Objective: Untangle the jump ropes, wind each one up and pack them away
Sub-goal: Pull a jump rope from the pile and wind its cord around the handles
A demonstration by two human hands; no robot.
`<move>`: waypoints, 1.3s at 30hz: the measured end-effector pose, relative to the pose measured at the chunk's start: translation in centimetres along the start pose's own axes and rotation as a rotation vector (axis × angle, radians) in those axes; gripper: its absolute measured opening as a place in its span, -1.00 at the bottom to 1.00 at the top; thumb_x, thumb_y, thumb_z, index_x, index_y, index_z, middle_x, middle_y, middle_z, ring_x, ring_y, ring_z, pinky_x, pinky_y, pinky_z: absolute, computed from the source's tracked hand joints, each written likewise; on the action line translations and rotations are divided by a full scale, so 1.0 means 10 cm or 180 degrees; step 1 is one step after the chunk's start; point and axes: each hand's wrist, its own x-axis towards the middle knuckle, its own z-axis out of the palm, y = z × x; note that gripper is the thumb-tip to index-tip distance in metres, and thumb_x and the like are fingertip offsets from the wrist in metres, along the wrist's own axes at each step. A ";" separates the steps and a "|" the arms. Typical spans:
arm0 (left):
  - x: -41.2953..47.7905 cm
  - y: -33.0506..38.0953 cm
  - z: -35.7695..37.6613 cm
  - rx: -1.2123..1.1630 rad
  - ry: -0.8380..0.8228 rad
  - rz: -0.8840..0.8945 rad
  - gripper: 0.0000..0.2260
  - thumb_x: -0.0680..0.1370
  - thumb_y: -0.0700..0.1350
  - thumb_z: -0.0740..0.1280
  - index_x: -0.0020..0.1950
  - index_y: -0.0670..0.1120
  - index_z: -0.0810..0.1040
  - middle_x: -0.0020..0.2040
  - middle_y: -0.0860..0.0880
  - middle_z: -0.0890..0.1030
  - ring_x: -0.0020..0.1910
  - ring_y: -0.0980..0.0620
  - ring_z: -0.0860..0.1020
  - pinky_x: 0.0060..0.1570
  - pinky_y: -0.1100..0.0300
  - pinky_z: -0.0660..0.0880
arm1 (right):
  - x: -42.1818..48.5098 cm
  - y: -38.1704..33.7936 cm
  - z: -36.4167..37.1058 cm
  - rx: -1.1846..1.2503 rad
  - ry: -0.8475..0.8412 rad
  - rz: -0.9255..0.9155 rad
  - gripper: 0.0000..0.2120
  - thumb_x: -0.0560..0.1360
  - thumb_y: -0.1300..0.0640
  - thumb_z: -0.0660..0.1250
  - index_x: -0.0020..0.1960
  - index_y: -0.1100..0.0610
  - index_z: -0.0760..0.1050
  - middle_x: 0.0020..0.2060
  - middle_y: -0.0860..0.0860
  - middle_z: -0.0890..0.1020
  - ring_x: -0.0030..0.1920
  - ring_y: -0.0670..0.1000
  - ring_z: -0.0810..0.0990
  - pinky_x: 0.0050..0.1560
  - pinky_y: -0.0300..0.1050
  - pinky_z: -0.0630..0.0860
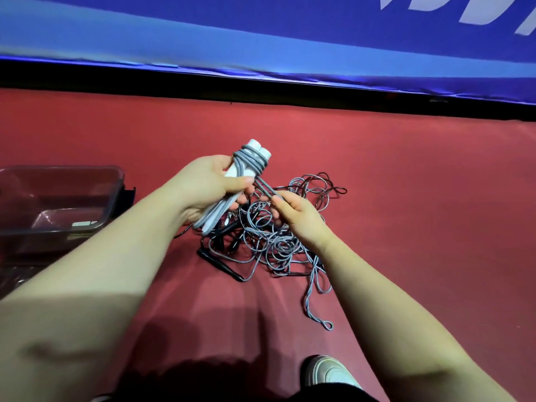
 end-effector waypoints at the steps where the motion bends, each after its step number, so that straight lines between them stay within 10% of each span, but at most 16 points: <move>1: 0.01 -0.01 -0.02 -0.0066 0.0068 -0.0016 -0.94 0.54 -0.28 0.30 -0.07 -0.14 0.51 -0.24 -0.08 0.60 -0.44 0.13 0.52 -0.46 0.31 0.51 | -0.02 0.03 0.01 0.0198 -0.0056 0.0163 -0.75 0.64 0.16 0.10 -0.09 0.04 0.52 -0.44 -0.10 0.36 -0.44 -0.14 0.30 -0.39 -0.34 0.27; 5: 0.08 -0.09 -0.17 -0.0162 0.0509 -0.0065 -0.94 0.54 -0.27 0.32 -0.08 -0.12 0.52 -0.22 -0.07 0.61 -0.44 0.13 0.55 -0.41 0.28 0.54 | -0.12 0.18 -0.08 0.0806 -0.0111 0.0641 -0.77 0.65 0.11 0.03 -0.11 0.09 0.39 -0.50 -0.15 0.32 -0.50 -0.16 0.14 -0.46 -0.31 0.03; 16: 0.20 -0.41 -0.34 0.0310 0.0975 -0.0181 -0.80 0.53 -0.29 0.34 0.13 -0.11 0.53 -0.21 -0.05 0.56 -0.31 0.02 0.52 -0.37 0.21 0.47 | -0.23 -0.46 -0.03 -0.1324 -0.0409 -0.0017 -0.81 0.58 0.09 0.22 -0.17 -0.01 0.53 -0.40 -0.05 0.38 -0.43 -0.17 0.27 -0.36 -0.27 0.24; 22: 0.19 -0.36 -0.16 0.2804 0.0714 0.0377 -0.77 0.48 -0.10 0.42 0.11 -0.10 0.57 -0.03 -0.08 0.60 -0.08 -0.10 0.50 -0.17 0.14 0.33 | -0.17 -0.90 0.12 -0.1677 -0.0238 -0.0278 -0.82 0.51 0.05 0.34 -0.11 0.17 0.54 -0.51 -0.11 0.35 -0.48 -0.15 0.26 -0.39 -0.18 0.23; 30: 0.08 -0.16 0.17 0.3658 -0.0033 0.0662 -0.79 0.48 -0.03 0.41 0.00 -0.13 0.52 -0.21 -0.05 0.44 -0.10 -0.13 0.46 -0.23 0.17 0.25 | 0.08 -1.23 0.02 -0.3336 0.0086 -0.0538 -0.77 0.52 -0.08 0.26 -0.01 0.04 0.58 -0.13 0.01 0.62 -0.05 0.05 0.54 -0.19 -0.16 0.32; 39: -0.07 0.01 0.23 0.3363 -0.0644 0.1170 -0.69 0.47 0.01 0.41 -0.29 -0.05 0.32 -0.38 0.04 0.36 -0.36 0.03 0.31 -0.36 0.23 0.21 | 0.24 -1.00 -0.37 -0.1310 -0.0728 0.0481 -0.82 0.35 -0.05 0.48 -0.31 0.04 0.61 -0.41 -0.04 0.50 -0.35 0.00 0.36 -0.32 -0.20 0.29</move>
